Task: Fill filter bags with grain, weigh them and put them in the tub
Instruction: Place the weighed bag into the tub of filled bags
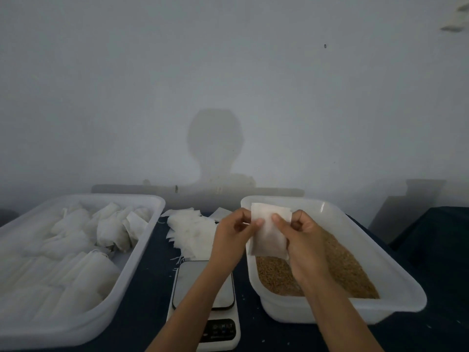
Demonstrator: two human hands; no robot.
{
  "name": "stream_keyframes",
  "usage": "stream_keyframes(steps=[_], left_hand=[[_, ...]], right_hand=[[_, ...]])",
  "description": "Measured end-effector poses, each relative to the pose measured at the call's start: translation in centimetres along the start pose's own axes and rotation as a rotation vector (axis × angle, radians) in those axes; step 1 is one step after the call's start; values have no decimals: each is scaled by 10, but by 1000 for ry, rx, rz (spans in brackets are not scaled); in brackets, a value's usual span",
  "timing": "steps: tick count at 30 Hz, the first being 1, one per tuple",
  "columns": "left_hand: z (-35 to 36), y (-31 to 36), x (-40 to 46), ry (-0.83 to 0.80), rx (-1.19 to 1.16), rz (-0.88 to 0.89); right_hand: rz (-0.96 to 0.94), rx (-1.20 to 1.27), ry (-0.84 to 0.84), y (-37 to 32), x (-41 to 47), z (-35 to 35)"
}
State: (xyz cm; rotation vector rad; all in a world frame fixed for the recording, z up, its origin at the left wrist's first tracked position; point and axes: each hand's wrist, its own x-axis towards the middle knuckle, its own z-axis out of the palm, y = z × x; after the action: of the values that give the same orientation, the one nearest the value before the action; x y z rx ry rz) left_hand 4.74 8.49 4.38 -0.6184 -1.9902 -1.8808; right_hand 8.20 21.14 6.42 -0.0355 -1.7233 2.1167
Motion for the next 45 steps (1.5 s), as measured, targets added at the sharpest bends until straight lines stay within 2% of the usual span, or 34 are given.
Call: stream_keyframes(steps=[4, 10, 13, 19, 26, 31, 35, 41, 45], left_hand=[[-37, 2, -12, 165, 110, 44], [-88, -12, -26, 244, 542, 48], [-100, -31, -31, 278, 438, -72], [-95, -71, -44, 302, 367, -227], [-87, -88, -47, 263, 413, -274], [-95, -99, -51, 210, 492, -242], [-99, -105, -51, 220, 410, -290], [-108, -106, -50, 425, 149, -343], [-115, -109, -52, 486, 69, -377]], right_hand=[[34, -39, -82, 12, -14, 41], [133, -173, -291, 51, -26, 77], [117, -222, -285, 74, -28, 82], [-69, -483, -195, 103, -24, 76], [-187, -587, -204, 123, -13, 72], [-174, -612, -268, 135, -4, 65], [-140, -566, -334, 140, -1, 58], [-44, -346, -291, 143, -2, 46], [-1, -273, -285, 151, -7, 38]])
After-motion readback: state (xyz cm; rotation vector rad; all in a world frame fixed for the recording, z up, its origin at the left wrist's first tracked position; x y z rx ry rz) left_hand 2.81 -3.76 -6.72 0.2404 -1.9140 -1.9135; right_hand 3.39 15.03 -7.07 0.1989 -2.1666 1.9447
